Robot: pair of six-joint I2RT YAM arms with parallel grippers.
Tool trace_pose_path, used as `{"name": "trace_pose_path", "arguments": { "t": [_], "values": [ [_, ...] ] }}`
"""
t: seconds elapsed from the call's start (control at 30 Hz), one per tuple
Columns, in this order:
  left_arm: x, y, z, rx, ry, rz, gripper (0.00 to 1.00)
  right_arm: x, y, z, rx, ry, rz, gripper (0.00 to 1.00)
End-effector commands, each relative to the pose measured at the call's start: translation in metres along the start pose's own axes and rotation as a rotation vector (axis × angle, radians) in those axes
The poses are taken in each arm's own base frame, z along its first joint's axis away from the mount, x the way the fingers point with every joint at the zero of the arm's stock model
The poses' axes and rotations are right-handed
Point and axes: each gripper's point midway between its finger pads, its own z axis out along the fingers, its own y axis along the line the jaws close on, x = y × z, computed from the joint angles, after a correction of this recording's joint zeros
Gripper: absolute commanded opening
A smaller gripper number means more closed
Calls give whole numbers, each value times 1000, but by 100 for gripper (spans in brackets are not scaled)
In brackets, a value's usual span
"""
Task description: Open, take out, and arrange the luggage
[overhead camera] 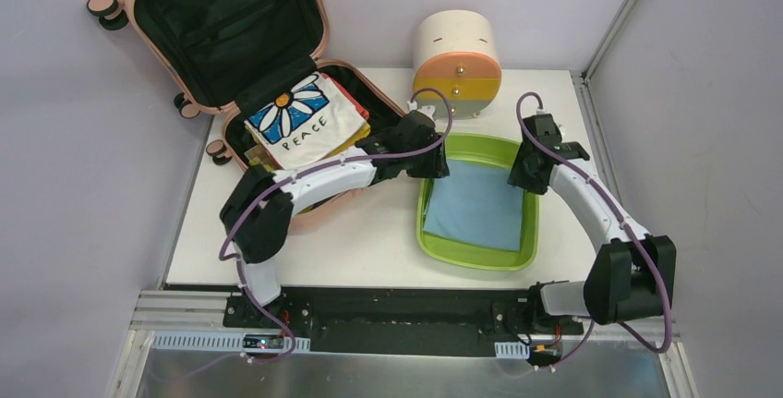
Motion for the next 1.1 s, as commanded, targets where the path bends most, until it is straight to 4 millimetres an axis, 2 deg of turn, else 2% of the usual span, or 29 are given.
{"name": "trace_pose_path", "arguments": {
  "t": [0.0, 0.17, 0.33, 0.47, 0.53, 0.57, 0.63, 0.73, 0.8, 0.97, 1.07],
  "values": [
    [-48, -45, -65, 132, -161, 71, 44, -2, 2, -20, -31, -9, 74, 40],
    [-68, -52, -114, 166, -259, 103, 46, -19, 17, 15, -46, -62, 79, 30],
    [-76, -21, -154, 53, -352, 153, 49, -22, 18, 54, 8, -22, 118, 24],
    [-75, 22, -181, -34, -413, 111, 49, -26, 14, 74, 63, 7, 45, 20],
    [-77, 54, -194, -83, -438, 46, 49, -29, 12, 82, 86, 4, 24, 18],
    [-73, 65, -198, -91, -435, 23, 49, -28, 14, 85, 77, 8, 11, 17],
    [-73, 100, -209, -151, -439, -33, 49, -31, 20, 88, 55, 4, 2, 17],
    [-70, 137, -226, -241, -438, -62, 51, -38, 25, 81, 36, -16, 13, 17],
    [-72, 159, -237, -297, -440, -92, 53, -45, 28, 69, 25, -38, 23, 22],
    [-80, 207, -256, -347, -436, -238, 54, -72, 44, 16, -43, -112, 65, 34],
    [-92, 233, -268, -353, -473, -375, 54, -85, 50, -7, -79, -141, 122, 38]
  ]
}}
